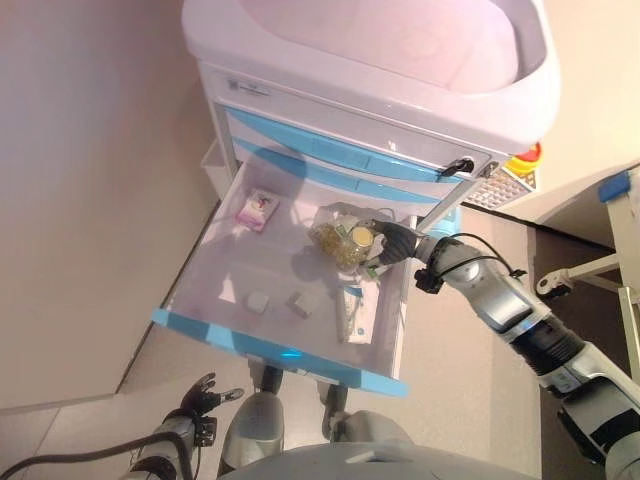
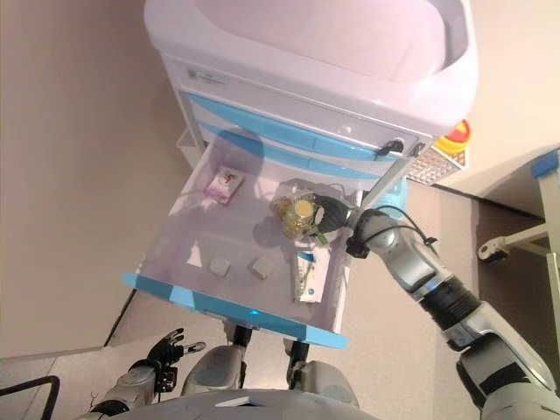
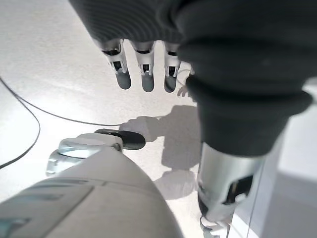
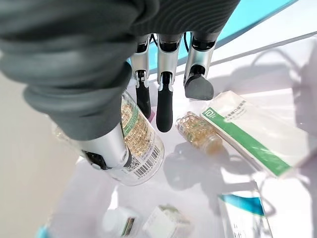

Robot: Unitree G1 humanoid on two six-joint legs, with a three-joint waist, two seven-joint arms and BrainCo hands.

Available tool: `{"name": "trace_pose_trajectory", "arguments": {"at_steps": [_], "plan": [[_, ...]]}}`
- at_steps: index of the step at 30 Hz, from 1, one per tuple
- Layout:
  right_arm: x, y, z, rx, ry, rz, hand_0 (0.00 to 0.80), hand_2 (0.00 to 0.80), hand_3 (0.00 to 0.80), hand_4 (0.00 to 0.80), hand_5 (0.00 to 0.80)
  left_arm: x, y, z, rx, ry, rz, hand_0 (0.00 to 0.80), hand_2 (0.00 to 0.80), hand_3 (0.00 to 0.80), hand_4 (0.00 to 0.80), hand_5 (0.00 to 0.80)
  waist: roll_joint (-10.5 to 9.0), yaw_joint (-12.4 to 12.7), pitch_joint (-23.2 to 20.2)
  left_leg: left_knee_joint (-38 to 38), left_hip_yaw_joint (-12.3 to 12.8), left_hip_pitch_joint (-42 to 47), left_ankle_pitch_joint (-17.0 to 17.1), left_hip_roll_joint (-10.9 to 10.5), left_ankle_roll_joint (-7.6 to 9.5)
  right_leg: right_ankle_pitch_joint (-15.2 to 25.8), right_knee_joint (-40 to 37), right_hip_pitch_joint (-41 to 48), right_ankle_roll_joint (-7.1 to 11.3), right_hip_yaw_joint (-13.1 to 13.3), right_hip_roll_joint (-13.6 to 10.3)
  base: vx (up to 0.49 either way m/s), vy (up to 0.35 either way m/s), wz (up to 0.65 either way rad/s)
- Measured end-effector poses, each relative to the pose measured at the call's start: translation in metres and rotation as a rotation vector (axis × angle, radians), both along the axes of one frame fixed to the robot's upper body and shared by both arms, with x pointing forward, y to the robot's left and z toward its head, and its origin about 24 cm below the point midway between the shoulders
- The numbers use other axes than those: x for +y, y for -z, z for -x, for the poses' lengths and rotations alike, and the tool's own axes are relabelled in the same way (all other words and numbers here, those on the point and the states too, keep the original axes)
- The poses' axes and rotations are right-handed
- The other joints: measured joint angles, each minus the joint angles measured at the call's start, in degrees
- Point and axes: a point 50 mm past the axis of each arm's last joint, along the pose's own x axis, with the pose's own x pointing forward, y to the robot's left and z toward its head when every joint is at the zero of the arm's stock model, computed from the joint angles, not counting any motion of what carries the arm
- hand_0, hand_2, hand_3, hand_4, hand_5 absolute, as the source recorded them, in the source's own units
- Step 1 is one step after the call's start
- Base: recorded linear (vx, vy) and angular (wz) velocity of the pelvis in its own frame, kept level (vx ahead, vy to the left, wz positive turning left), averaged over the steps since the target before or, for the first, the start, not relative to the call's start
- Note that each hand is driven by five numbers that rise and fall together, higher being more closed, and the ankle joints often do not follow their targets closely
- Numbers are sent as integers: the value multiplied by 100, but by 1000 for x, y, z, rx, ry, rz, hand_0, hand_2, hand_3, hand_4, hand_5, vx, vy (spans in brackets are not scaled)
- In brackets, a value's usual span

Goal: Open the drawer and pick up the medicine

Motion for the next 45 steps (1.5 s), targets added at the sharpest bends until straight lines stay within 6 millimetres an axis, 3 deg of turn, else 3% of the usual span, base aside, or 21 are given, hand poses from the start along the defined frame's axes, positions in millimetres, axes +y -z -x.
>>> {"name": "trace_pose_trajectory", "arguments": {"at_steps": [6,14,20,26,36,45], "plan": [[-22,-36,2,-23,2,-35,800,800,800,800,800,3,3,12,43,3,-1,0,0,0,0,0,-6,-163,-179,-137,42,212,2,10,3,6,-108,169,0,43,22,50,12,-4],[-35,-63,4,-28,-9,-15,800,800,800,800,800,5,9,34,109,-13,-3,0,0,0,0,0,40,-206,-365,-300,116,427,0,15,2,5,-220,335,2,118,46,32,31,-5],[-47,-99,-8,-117,48,12,800,800,800,800,800,8,12,47,146,-44,1,0,0,0,0,0,72,-203,-397,-300,84,450,2,13,2,5,-238,386,1,82,47,32,18,3],[-69,-130,-27,-184,173,-21,800,800,800,800,800,8,13,47,152,-31,-2,0,0,0,0,0,62,-130,-460,-305,-48,520,-1,9,-7,1,-330,549,6,-41,50,20,11,11],[-116,-153,-59,-151,474,-26,800,800,800,800,800,7,13,48,171,-30,5,0,0,0,0,0,44,35,-481,-299,-202,566,4,-20,-4,4,-430,725,3,-208,41,39,19,8],[-160,-167,-68,-91,725,2,800,800,800,800,800,7,14,49,183,-21,4,0,0,0,0,0,24,330,-495,-290,-439,577,9,-79,-8,-5,-544,891,10,-451,19,60,11,14]]}}
